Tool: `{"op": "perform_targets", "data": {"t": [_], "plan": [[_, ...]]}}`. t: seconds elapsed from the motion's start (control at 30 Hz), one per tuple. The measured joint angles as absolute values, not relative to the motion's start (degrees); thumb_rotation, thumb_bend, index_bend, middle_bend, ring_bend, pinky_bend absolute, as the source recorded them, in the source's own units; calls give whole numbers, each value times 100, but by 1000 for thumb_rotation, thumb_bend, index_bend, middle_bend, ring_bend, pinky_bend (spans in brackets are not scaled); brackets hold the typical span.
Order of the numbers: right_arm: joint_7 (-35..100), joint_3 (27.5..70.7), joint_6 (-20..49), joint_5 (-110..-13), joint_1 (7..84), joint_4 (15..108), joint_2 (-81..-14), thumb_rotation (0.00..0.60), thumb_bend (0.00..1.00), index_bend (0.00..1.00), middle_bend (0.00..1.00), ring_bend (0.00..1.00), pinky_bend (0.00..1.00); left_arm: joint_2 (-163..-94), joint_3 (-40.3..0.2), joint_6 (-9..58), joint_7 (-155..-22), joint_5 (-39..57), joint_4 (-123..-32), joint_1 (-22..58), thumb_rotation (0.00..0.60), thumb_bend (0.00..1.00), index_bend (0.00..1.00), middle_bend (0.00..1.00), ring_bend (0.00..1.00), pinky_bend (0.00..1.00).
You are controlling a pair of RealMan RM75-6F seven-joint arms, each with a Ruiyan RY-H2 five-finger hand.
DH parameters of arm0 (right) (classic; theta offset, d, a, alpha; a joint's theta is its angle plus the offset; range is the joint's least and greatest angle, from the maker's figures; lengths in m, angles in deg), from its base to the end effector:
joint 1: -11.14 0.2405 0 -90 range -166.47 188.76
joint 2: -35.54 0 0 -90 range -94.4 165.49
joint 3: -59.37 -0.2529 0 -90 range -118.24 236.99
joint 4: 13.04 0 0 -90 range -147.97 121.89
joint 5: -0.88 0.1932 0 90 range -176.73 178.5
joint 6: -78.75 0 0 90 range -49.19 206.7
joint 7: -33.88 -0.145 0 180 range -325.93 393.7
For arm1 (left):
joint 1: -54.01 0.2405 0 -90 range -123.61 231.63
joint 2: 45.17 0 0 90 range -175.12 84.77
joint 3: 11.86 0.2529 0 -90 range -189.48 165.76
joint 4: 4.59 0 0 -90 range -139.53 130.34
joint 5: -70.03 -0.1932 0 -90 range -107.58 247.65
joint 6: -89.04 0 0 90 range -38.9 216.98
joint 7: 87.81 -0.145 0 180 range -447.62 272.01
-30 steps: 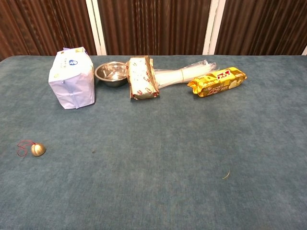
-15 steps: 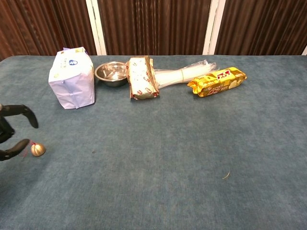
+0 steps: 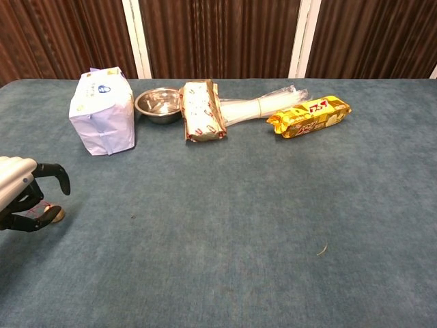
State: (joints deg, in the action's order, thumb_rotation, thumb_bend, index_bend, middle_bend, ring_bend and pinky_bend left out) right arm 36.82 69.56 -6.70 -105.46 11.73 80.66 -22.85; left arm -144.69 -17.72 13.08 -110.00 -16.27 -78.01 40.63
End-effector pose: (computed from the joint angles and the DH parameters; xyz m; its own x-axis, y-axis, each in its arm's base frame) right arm -0.2854 -0.1038 0.1549 0.5176 -0.2319 0.8236 -0.8453 -0.2872 0.4505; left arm -0.2438 0.2242 -0.0116 0.4932 0.0573 0.8680 0.8613 -0.1726 -0.4779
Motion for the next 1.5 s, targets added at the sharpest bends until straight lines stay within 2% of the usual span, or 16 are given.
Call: {"op": "perform_targets", "data": {"t": [0.37,1.5], "plan": [[3642,6966,-719,-10572,1160,8056,-2279,600,355,0,0,0,0,-14534,-1761,1291,-10946,-1469,-7501,3980,600,413,530,1000,1000,1000],[3644,6973,-708,-10566,1164,8057,-2275,600,355,0,0,0,0,-14597,-1632,1275,-10906,-1204,-7207,3881,600,413,553,1000,1000,1000]]}}
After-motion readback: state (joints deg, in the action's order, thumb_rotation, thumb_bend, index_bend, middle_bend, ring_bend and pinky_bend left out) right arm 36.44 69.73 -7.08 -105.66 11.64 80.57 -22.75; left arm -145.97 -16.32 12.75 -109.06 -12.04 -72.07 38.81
